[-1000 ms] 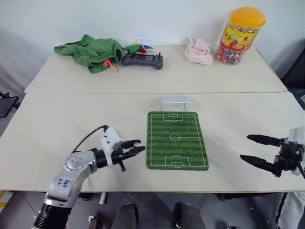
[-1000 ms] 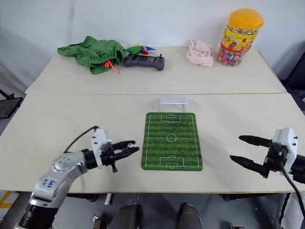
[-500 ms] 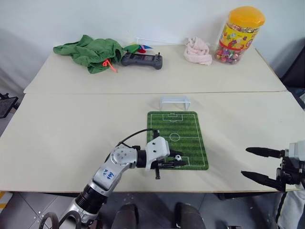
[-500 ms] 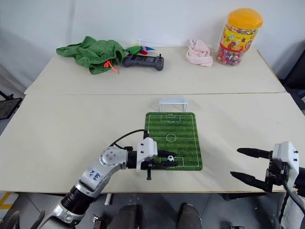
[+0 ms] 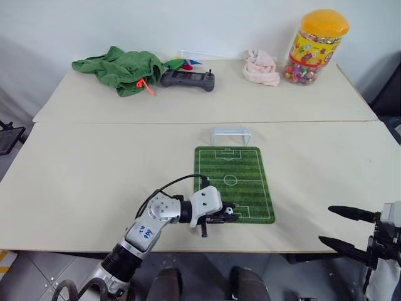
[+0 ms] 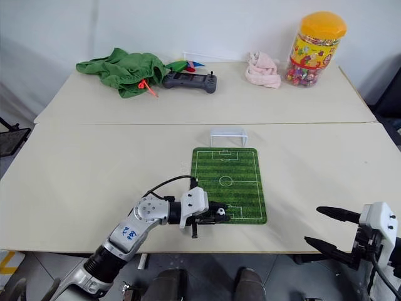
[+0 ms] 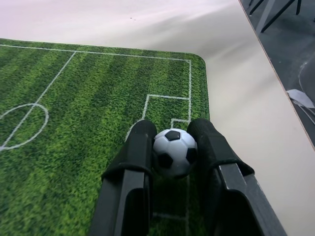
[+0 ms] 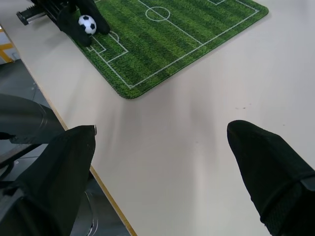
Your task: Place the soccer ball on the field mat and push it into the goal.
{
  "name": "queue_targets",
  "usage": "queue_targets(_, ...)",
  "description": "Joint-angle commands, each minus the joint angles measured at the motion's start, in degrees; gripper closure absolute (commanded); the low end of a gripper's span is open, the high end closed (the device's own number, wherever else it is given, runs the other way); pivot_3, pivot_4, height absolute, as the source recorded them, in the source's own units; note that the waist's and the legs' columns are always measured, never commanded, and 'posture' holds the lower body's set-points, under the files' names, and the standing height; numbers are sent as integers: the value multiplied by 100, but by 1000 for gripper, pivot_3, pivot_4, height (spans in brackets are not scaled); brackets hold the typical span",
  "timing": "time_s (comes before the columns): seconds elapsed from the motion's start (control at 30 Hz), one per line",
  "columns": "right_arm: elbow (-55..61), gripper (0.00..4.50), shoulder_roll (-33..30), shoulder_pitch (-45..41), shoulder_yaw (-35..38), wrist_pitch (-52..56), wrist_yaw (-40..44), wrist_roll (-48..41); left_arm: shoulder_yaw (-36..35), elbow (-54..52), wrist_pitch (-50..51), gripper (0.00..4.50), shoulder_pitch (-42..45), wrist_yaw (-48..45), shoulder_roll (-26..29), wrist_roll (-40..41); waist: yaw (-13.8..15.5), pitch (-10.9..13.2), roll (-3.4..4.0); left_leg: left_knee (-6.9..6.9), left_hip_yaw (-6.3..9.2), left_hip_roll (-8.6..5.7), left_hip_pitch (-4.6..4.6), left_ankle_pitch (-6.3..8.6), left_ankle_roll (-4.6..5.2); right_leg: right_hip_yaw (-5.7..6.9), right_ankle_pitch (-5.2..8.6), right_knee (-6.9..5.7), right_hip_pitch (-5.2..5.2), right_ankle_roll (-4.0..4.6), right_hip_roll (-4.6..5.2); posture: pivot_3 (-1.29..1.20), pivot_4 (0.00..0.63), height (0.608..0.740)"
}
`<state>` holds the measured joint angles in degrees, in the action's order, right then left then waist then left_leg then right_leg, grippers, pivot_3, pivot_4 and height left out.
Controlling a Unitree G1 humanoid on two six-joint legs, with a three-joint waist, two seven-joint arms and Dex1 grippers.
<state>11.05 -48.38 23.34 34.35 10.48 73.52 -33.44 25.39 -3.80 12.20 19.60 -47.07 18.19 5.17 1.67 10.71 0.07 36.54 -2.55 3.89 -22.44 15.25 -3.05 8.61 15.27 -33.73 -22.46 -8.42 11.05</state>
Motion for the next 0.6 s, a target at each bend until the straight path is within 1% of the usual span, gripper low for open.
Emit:
queue_targets(0.03, 79, 0, -32, -10, 280, 39, -72, -111, 48, -49, -111, 3644, 6, -16, -44, -83, 0, 0, 0, 0, 0, 0, 0, 0, 0, 0, 0, 0, 0, 0, 0, 0, 150, 740)
queue_targets(0.43, 97, 0, -35, 5, 352, 68, -41, -96, 70, 188, -225, 3644, 101, -81, -137, -188, 10, 0, 1, 4, 0, 0, 0, 0, 0, 0, -1, 0, 2, -1, 0, 0, 150, 740)
queue_targets(0.5, 99, 0, -33, 1, 358, 68, -47, -93, 69, 205, -227, 2932, 104, -94, -135, -197, 12, -1, 1, 6, 0, 0, 0, 0, 0, 0, -1, 0, 3, -1, 0, 0, 150, 740)
queue_targets(0.53, 97, 0, -32, 0, 357, 66, -50, -89, 70, 209, -227, 2731, 104, -102, -134, -199, 12, -1, 1, 7, 0, 0, 0, 0, 0, 0, -1, 0, 3, -1, 0, 0, 150, 740)
queue_targets(0.6, 82, 0, -35, -13, 345, 56, -55, -74, 69, 223, -232, 2116, 117, -115, -142, -200, 13, -1, 1, 8, 0, 0, 0, 0, 0, 0, -2, 0, 4, -1, 0, 0, 150, 740)
